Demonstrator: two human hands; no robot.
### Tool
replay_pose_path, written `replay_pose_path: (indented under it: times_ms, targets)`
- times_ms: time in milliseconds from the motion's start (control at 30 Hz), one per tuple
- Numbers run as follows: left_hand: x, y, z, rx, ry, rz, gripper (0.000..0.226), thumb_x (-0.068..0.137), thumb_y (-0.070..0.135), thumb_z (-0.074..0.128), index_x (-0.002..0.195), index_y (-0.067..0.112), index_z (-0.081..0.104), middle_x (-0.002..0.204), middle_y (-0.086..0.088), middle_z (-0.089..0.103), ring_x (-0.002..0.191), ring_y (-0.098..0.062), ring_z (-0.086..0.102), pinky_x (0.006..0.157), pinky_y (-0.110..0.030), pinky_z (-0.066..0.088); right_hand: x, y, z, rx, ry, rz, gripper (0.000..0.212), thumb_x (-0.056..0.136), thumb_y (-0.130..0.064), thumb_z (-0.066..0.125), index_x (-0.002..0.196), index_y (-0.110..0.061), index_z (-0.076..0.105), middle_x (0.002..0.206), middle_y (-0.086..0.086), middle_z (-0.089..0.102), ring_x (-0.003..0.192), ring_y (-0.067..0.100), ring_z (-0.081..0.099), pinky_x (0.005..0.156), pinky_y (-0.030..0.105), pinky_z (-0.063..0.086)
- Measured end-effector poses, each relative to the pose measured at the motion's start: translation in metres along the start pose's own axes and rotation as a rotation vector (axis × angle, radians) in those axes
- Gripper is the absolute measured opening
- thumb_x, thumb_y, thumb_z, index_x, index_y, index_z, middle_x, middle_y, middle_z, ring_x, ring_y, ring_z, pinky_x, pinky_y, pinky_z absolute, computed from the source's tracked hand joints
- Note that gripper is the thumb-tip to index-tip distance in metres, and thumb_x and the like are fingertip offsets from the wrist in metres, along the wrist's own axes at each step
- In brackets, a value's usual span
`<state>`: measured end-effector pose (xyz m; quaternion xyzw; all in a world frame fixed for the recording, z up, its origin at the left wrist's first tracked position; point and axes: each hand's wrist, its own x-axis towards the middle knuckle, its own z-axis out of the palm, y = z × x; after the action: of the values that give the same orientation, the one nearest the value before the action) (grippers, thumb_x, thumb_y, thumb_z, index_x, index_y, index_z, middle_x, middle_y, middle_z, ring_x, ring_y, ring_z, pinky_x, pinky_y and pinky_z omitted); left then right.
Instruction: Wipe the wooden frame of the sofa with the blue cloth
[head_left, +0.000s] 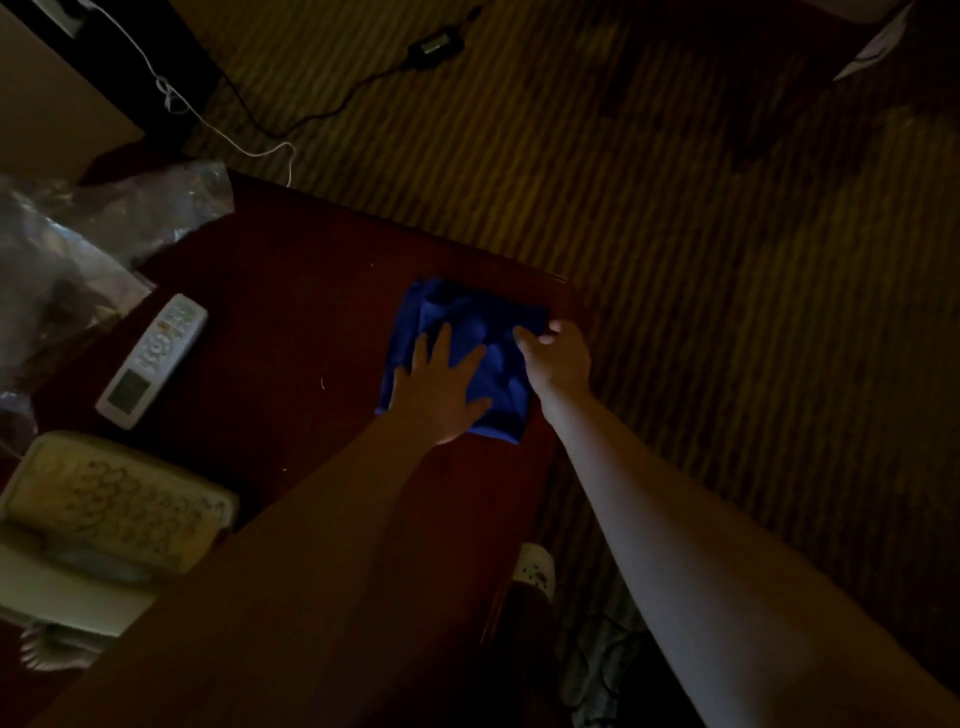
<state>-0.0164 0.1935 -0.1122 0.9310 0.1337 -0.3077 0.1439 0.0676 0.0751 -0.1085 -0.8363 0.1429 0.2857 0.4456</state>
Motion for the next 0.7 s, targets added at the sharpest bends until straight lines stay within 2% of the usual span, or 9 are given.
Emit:
replay_pose_path:
  times_ms: [100, 133, 167, 200, 267, 367, 433, 533, 700]
  targets:
    - [0.001, 0.003, 0.004, 0.029, -0.025, 0.005, 0.079, 0.091, 0.057, 0.047, 0.15, 0.039, -0.002, 0.157, -0.006, -0.021, 0.144, -0.036, -0.015, 0.11, -0.062, 0.013, 0.019, -0.007, 0.0, -0.149, -0.102, 0.037, 0.045, 0.092, -0.034, 0.059, 0.126, -0.006, 0.05, 0.122, 0.012, 0.056, 0.11, 0.028, 0.056, 0.085, 0.035, 0.049]
    - [0.001, 0.004, 0.004, 0.03, -0.028, 0.002, 0.081, 0.09, 0.057, 0.049, 0.15, 0.039, -0.002, 0.157, -0.006, -0.022, 0.144, -0.036, -0.016, 0.11, -0.063, 0.013, 0.025, -0.006, -0.001, -0.2, -0.128, 0.029, 0.027, 0.092, -0.033, 0.059, 0.105, -0.01, 0.057, 0.103, 0.009, 0.059, 0.095, 0.025, 0.059, 0.076, 0.034, 0.05]
    - [0.0, 0.003, 0.003, 0.033, -0.03, 0.002, 0.082, 0.09, 0.056, 0.051, 0.149, 0.04, -0.003, 0.156, -0.006, -0.024, 0.144, -0.036, -0.017, 0.11, -0.063, 0.012, 0.027, -0.005, -0.004, -0.227, -0.128, 0.007, 0.021, 0.092, -0.031, 0.059, 0.081, -0.014, 0.053, 0.082, 0.005, 0.054, 0.08, 0.023, 0.057, 0.068, 0.033, 0.049]
    - [0.0, 0.003, 0.002, 0.039, -0.029, 0.009, 0.084, 0.089, 0.056, 0.052, 0.149, 0.04, -0.005, 0.156, -0.007, -0.025, 0.143, -0.036, -0.017, 0.11, -0.063, 0.012, 0.033, -0.001, -0.006, -0.244, -0.116, -0.008, 0.033, 0.092, -0.029, 0.058, 0.066, -0.017, 0.043, 0.07, 0.002, 0.045, 0.073, 0.022, 0.052, 0.065, 0.033, 0.047]
    - [0.0, 0.007, 0.001, 0.061, -0.031, 0.033, 0.089, 0.087, 0.056, 0.055, 0.149, 0.04, -0.006, 0.156, -0.008, -0.025, 0.143, -0.035, -0.017, 0.112, -0.063, 0.013, 0.04, 0.001, -0.018, -0.2, -0.098, 0.009, 0.04, 0.092, -0.024, 0.058, 0.058, -0.017, 0.038, 0.062, 0.001, 0.041, 0.071, 0.023, 0.05, 0.067, 0.034, 0.046]
    - [0.004, 0.022, -0.001, 0.076, -0.058, 0.052, 0.092, 0.083, 0.058, 0.059, 0.149, 0.042, -0.005, 0.156, -0.009, -0.025, 0.143, -0.035, -0.018, 0.113, -0.062, 0.012, 0.049, 0.003, -0.041, -0.175, -0.134, 0.06, 0.029, 0.093, -0.02, 0.055, 0.065, -0.02, 0.049, 0.07, 0.001, 0.051, 0.072, 0.019, 0.055, 0.077, 0.032, 0.049]
    - [0.007, 0.027, 0.0, 0.071, -0.074, 0.041, 0.094, 0.082, 0.056, 0.061, 0.148, 0.043, -0.005, 0.155, -0.008, -0.026, 0.143, -0.035, -0.019, 0.113, -0.062, 0.009, 0.055, 0.004, -0.054, -0.129, -0.151, 0.099, 0.014, 0.094, -0.017, 0.052, 0.089, -0.012, 0.065, 0.094, 0.009, 0.065, 0.091, 0.023, 0.063, 0.09, 0.039, 0.051]
    - [0.005, 0.024, -0.005, 0.061, -0.097, 0.053, 0.094, 0.083, 0.053, 0.062, 0.148, 0.042, -0.005, 0.155, -0.007, -0.026, 0.143, -0.034, -0.019, 0.113, -0.061, 0.01, 0.051, -0.002, -0.07, -0.038, -0.149, 0.136, 0.026, 0.094, -0.019, 0.056, 0.116, -0.005, 0.062, 0.114, 0.012, 0.064, 0.107, 0.024, 0.061, 0.095, 0.041, 0.05]
    - [-0.023, 0.018, -0.036, -0.1, -0.268, -0.054, 0.089, 0.087, 0.05, 0.059, 0.151, 0.033, -0.001, 0.156, -0.005, -0.024, 0.144, -0.031, -0.017, 0.115, -0.057, 0.013, 0.011, -0.033, -0.078, 0.015, -0.164, 0.094, 0.025, 0.096, -0.019, 0.054, 0.115, -0.006, 0.061, 0.117, 0.013, 0.063, 0.108, 0.023, 0.061, 0.095, 0.039, 0.05]
